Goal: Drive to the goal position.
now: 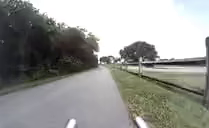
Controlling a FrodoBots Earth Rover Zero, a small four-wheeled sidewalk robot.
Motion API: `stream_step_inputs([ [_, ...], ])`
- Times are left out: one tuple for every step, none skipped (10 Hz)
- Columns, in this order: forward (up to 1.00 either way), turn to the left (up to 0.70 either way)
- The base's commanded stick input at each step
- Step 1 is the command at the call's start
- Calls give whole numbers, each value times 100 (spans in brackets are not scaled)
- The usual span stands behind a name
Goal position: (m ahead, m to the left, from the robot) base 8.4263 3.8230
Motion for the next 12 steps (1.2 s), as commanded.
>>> stream_step_inputs([
  [70, 0],
  [70, 0],
  [70, 0],
  [70, 0],
  [70, 0],
  [70, 0],
  [70, 0],
  [70, 0],
  [70, 0],
  [70, 0],
  [70, 0],
  [70, 0],
])
